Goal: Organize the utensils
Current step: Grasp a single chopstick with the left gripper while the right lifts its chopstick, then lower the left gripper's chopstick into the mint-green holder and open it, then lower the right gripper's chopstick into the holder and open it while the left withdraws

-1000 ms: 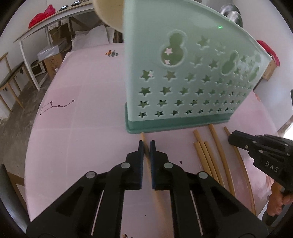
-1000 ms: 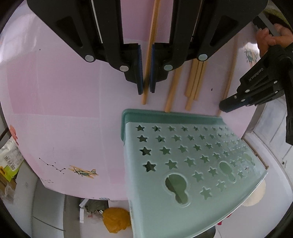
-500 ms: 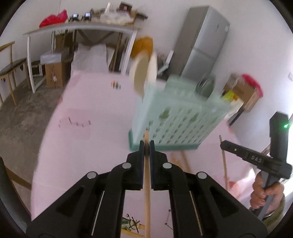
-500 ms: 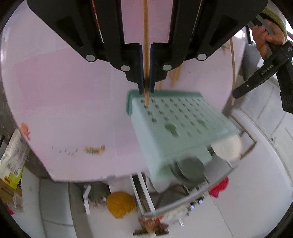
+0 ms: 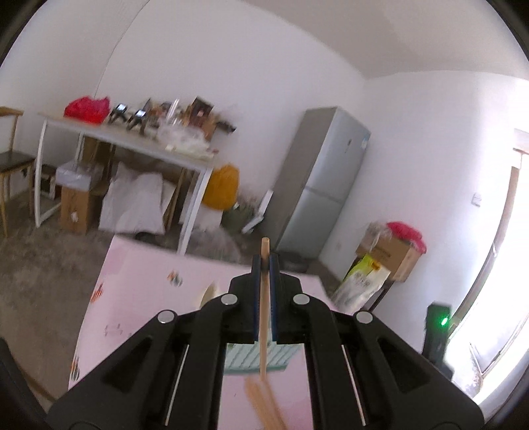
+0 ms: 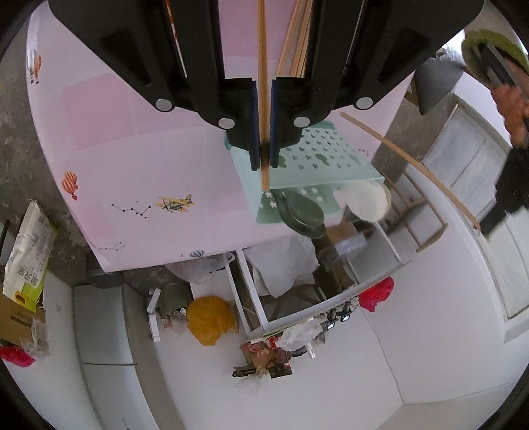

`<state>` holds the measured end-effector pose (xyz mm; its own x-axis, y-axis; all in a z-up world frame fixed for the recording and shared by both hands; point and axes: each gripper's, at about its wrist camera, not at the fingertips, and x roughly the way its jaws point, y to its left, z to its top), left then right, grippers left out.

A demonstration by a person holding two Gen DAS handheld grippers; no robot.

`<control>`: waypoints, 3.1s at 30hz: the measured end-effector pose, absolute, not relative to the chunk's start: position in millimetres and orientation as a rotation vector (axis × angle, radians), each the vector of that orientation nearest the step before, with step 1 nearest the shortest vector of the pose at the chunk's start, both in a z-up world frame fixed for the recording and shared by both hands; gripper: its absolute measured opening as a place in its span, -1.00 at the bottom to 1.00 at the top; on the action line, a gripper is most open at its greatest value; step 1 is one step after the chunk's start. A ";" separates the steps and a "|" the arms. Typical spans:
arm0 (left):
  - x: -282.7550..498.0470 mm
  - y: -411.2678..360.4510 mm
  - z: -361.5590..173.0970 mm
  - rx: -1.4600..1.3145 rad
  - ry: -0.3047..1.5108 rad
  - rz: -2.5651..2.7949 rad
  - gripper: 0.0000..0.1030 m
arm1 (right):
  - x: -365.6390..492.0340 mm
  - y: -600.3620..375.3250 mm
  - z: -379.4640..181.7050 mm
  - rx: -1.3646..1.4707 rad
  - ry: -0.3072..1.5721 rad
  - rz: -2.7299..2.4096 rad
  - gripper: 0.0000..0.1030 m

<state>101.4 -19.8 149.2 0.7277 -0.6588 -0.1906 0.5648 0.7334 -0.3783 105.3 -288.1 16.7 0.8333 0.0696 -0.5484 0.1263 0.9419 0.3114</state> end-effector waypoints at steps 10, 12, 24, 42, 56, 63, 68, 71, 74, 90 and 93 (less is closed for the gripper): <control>137.4 -50.1 187.4 -0.299 0.220 -0.658 -0.94 | 94.4 -290.1 21.0 0.369 0.561 -0.007 -0.89; 145.5 -57.5 183.1 -0.284 0.210 -0.632 -0.94 | 93.6 -291.4 23.4 0.363 0.556 -0.007 -0.89; 155.6 -63.8 200.8 -0.331 0.135 -0.646 -0.94 | 91.2 -292.6 31.4 0.347 0.544 -0.009 -0.89; 153.0 -58.8 107.4 -0.343 0.301 -0.607 -0.48 | 84.9 -285.8 51.0 0.305 0.495 -0.014 -0.89; 104.6 -22.2 27.9 -0.217 0.533 -0.587 -0.05 | 79.7 -269.7 128.8 0.219 0.289 0.063 -0.89; 94.0 -28.0 -8.9 -0.136 0.619 -0.565 0.02 | 97.3 -249.4 159.0 0.179 0.212 0.118 -0.89; 89.6 -43.6 -21.0 -0.082 0.654 -0.577 0.02 | 119.0 -237.1 168.2 0.158 0.190 0.151 -0.89; 83.8 -53.8 -23.6 -0.042 0.642 -0.579 0.02 | 131.8 -228.3 162.0 0.121 0.191 0.133 -0.89; 73.2 -64.9 -28.0 0.016 0.623 -0.588 0.05 | 145.8 -220.5 150.5 0.089 0.204 0.107 -0.89; 62.5 -85.1 -35.5 0.088 0.642 -0.622 0.15 | 182.5 -217.0 81.9 -0.014 0.437 0.089 -0.19; 63.4 -85.4 -34.1 0.091 0.648 -0.613 0.16 | 168.2 -227.6 82.4 0.002 0.421 0.089 -0.10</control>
<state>63.4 -85.4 -34.1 0.6286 -0.5064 -0.5902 0.5613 0.8208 -0.1065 168.2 -227.6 82.4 0.9090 0.0871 -0.4077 -0.0862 0.9961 0.0205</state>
